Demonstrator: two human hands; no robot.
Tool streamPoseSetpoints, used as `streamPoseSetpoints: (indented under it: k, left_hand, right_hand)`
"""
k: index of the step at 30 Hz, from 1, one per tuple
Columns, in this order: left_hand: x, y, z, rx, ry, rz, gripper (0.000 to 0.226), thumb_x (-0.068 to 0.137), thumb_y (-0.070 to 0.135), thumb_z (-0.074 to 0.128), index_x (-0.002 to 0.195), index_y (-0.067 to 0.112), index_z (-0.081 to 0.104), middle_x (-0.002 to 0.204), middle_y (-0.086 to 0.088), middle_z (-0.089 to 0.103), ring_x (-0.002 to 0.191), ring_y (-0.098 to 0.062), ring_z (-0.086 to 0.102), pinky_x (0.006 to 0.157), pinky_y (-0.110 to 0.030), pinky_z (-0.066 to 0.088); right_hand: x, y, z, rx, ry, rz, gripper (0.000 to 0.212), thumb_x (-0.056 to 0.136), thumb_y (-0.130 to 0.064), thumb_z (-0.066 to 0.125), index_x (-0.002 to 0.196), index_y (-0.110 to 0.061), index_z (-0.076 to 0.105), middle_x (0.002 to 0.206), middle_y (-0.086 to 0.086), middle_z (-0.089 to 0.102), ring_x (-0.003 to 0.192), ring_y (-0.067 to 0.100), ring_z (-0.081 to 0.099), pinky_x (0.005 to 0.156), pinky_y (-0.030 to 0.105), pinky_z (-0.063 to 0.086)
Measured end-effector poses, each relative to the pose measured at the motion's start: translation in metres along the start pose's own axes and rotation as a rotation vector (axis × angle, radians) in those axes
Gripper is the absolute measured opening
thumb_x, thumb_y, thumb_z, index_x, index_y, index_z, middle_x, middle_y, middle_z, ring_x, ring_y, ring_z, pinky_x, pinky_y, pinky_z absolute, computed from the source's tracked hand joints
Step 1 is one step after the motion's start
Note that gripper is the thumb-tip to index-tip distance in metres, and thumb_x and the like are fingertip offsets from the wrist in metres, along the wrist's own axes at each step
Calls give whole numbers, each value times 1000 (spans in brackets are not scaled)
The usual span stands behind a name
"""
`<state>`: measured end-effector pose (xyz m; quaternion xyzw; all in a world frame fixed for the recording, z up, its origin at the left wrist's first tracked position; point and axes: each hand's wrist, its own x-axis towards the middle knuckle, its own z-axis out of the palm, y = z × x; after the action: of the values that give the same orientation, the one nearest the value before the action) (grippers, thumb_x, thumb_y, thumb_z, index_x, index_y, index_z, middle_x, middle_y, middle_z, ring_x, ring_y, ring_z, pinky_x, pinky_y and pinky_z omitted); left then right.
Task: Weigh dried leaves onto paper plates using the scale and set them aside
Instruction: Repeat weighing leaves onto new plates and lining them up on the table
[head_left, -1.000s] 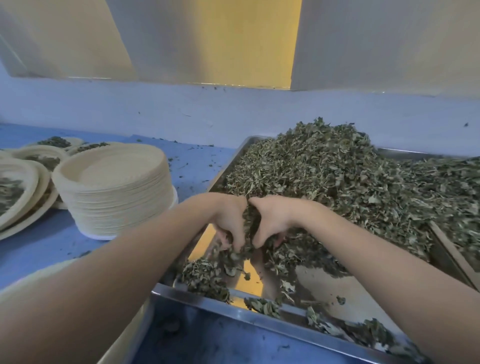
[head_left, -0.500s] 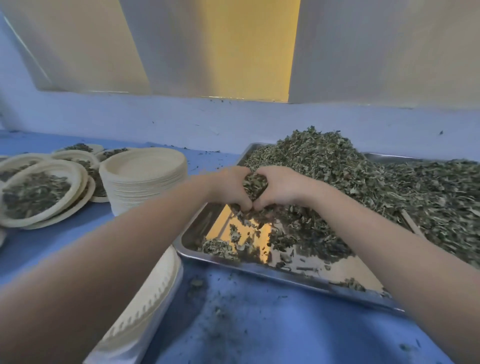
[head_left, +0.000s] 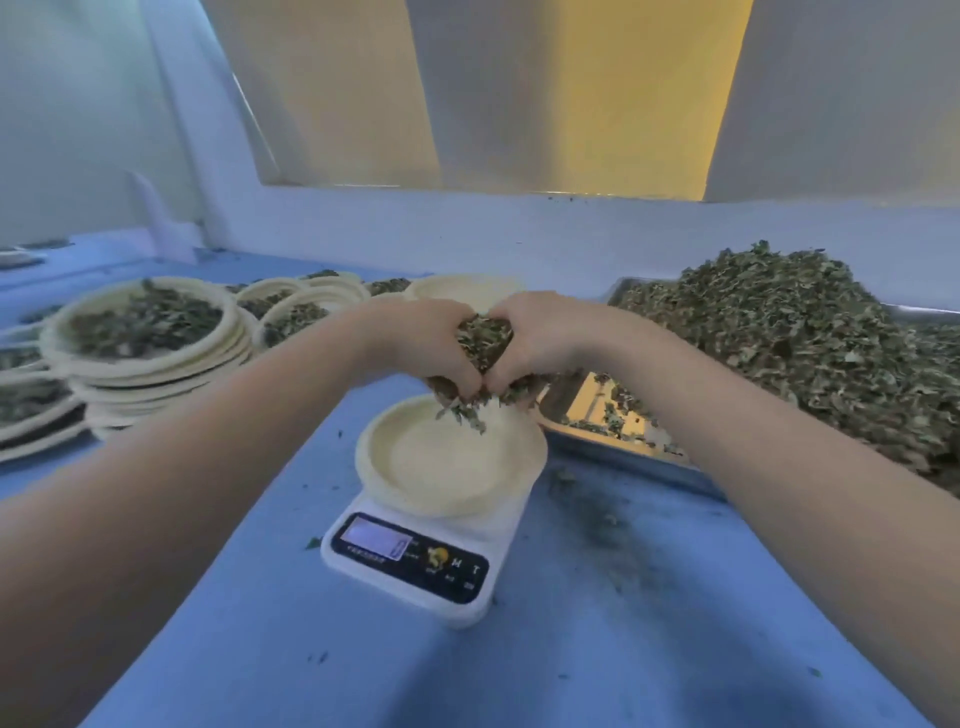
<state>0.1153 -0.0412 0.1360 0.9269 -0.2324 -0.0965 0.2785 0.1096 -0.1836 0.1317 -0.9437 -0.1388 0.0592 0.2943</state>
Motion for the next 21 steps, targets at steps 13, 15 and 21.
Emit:
streamPoseSetpoints:
  k: [13,15,21]
  left_hand:
    - [-37,-56,-8,-126,107,-5,63,79,4,62,133,33,47,134,12,46,91,-2,55,67,-13,47]
    - [-35,-67,-5,-240,209,-1,51,81,-1,55,122,29,56,128,6,53,103,-9,56,74,-23,53]
    - [-23,-94,22,-410,401,-51,39,81,-5,50,98,26,66,108,2,65,94,-11,61,73,-29,53]
  right_hand:
    - [-7,-15,16,-128,-53,48,56,75,-56,70,126,-38,55,111,-10,52,80,10,67,54,20,55]
    - [-5,-14,20,-66,35,2,39,78,-52,69,113,-35,64,107,-9,59,76,10,68,60,22,58]
    - [7,-3,48,-15,92,-43,10,80,-31,70,88,-26,73,90,-5,70,56,-1,57,46,12,47]
